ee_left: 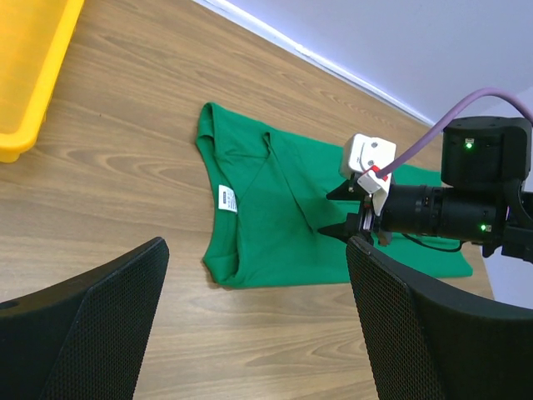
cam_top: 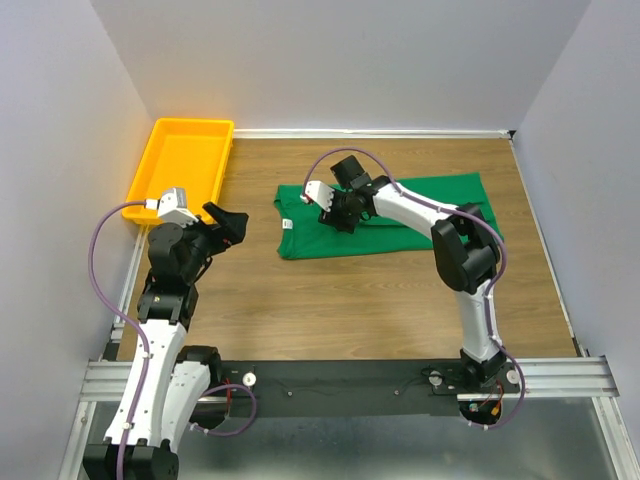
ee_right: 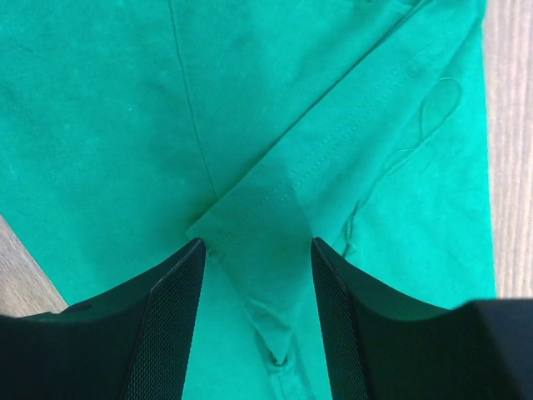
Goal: Fold and stack the t-shirts
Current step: Fold the tshirt
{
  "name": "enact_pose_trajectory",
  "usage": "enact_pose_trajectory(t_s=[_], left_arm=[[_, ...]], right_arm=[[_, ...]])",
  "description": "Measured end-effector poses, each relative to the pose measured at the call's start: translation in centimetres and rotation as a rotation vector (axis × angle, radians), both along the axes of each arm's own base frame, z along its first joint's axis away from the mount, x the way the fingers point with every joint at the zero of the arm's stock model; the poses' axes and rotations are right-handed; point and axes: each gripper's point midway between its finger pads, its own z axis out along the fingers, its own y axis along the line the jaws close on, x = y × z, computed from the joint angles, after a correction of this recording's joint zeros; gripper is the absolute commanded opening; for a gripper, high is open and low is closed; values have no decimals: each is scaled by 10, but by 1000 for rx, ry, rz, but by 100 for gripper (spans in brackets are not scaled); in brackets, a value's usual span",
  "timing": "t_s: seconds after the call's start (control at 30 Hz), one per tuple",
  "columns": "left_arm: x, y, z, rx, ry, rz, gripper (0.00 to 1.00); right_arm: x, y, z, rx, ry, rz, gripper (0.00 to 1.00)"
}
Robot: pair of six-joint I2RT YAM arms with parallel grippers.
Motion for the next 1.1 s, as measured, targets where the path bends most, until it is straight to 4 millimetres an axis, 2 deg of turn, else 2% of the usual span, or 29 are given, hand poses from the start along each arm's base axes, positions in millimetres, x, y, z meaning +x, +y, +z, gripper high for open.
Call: enact_pose_trajectory(t_s=[0.77,0.93,1.03,1.07,1.1], left_arm=[[-3,-2,-7,-5,17,-13,95],[-4,-2,-9,-5,16,-14,94],[-4,-2,-9,-5,17,-14,95],[-4,-2,-9,-5,17,-14,95],[-4,-2,-9,-5,17,-14,95]], right_arm=[[-9,4,-1,14,19,21,59],[-11,6,-2,13,22,25,43],[-11,6,-2,14,26,20,31],[-11,6,-3,13,25,22,31],[-11,6,-3,13,26,21,25]])
